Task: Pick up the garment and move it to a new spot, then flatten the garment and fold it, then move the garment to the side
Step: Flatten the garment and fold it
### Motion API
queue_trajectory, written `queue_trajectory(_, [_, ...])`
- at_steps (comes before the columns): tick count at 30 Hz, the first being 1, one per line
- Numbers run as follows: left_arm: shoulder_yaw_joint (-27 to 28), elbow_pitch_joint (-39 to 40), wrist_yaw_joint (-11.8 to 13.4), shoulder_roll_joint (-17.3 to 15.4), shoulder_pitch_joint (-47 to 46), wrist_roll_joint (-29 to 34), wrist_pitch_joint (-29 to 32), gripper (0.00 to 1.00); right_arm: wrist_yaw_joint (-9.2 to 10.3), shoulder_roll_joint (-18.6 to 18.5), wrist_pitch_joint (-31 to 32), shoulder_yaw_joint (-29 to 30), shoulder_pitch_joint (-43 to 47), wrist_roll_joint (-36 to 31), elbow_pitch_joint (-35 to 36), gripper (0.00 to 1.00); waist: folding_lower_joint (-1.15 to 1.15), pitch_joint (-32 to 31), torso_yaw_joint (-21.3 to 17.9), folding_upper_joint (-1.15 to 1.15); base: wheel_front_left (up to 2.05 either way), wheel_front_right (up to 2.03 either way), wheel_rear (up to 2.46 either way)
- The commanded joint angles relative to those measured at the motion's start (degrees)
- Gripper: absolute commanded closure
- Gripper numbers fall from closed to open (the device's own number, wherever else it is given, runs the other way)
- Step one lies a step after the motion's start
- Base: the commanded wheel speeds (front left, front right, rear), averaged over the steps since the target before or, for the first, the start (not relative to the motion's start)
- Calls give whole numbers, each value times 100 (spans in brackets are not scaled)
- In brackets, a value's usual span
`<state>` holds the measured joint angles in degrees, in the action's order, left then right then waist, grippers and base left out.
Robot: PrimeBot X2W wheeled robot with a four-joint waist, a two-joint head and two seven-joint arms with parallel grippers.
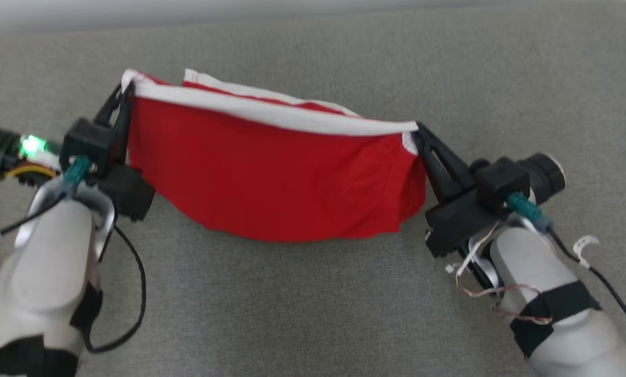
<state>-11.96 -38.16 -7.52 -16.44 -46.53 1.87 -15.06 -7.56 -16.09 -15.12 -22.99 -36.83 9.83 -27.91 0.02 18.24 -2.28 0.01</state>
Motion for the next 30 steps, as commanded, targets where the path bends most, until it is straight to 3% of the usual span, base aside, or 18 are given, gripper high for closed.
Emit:
queue_trajectory(1, [-97,-113,15,-27,-182,-11,-17,100,16,33,-1,-14,-137,54,-22,100,-2,506,-120,-1,0,0,0])
queue_trajectory(9, [-795,-779,13,-130,-1226,-330,-17,100,16,149,-1,-273,-716,319,-404,100,-2,868,-303,-1,0,0,0])
queue_trajectory(23, [-984,-1737,92,-117,-1817,-443,-17,100,16,258,-1,-415,-948,613,-510,100,-2,1081,-475,-1,0,0,0])
queue_trajectory(24, [-973,-1806,115,-93,-1791,-469,-17,100,16,264,-1,-373,-929,617,-482,83,-2,1065,-471,-1,0,0,0])
queue_trajectory(25, [-976,-1850,139,-79,-1779,-466,-17,100,16,263,-1,-333,-902,619,-464,57,-2,1051,-464,-1,0,0,0])
queue_trajectory(26, [-981,-1873,172,-68,-1767,-471,-17,42,16,263,-1,-296,-869,603,-453,7,-2,1036,-454,-1,0,0,0])
queue_trajectory(27, [-965,-1913,198,-47,-1729,-507,-17,0,16,273,-1,-227,-833,589,-423,0,-2,1007,-441,-1,0,0,0])
queue_trajectory(30, [-904,-1886,268,-12,-1609,-600,-17,0,16,315,-1,-65,-690,506,-318,0,-2,897,-406,-1,0,0,0])
